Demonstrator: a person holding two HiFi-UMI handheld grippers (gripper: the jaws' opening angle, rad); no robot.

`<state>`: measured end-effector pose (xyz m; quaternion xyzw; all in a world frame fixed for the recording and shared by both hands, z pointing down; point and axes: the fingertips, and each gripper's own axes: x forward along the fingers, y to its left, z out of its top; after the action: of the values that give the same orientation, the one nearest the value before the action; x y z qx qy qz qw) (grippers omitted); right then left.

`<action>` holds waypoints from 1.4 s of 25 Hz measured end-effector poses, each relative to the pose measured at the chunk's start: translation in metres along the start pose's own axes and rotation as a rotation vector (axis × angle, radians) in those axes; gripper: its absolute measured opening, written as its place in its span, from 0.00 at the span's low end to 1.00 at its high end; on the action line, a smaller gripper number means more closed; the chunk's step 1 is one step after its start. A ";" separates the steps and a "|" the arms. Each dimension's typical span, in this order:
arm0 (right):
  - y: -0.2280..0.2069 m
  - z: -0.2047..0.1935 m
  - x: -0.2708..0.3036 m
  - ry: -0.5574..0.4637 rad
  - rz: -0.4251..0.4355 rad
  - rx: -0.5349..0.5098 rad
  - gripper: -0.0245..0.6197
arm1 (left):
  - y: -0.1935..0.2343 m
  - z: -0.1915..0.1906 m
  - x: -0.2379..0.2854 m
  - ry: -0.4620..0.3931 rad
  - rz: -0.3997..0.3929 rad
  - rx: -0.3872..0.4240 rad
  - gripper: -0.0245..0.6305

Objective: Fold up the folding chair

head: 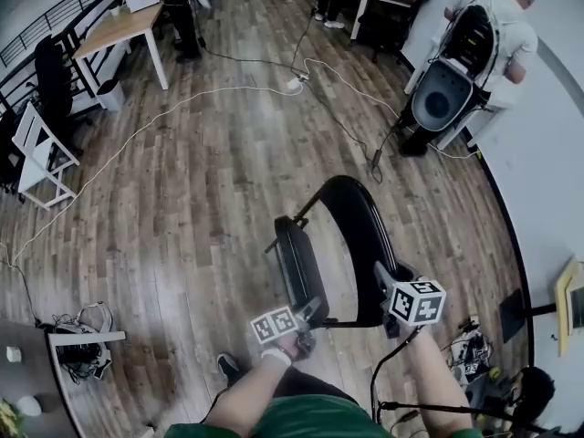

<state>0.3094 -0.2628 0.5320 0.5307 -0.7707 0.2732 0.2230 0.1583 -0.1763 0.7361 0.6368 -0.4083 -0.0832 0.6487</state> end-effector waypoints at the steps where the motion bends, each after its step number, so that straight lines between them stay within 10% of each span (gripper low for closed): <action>1: -0.003 0.002 0.000 -0.001 0.000 -0.002 0.24 | -0.008 -0.002 0.008 0.003 -0.007 0.000 0.66; 20: 0.033 0.010 -0.006 0.003 -0.076 -0.095 0.24 | -0.065 -0.033 0.078 0.089 -0.039 -0.094 0.66; 35: 0.034 0.009 -0.006 0.005 -0.141 -0.151 0.25 | -0.068 -0.037 0.074 0.217 -0.109 0.026 0.65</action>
<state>0.2788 -0.2552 0.5149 0.5645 -0.7494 0.1994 0.2829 0.2579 -0.2071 0.7122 0.6717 -0.3013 -0.0437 0.6754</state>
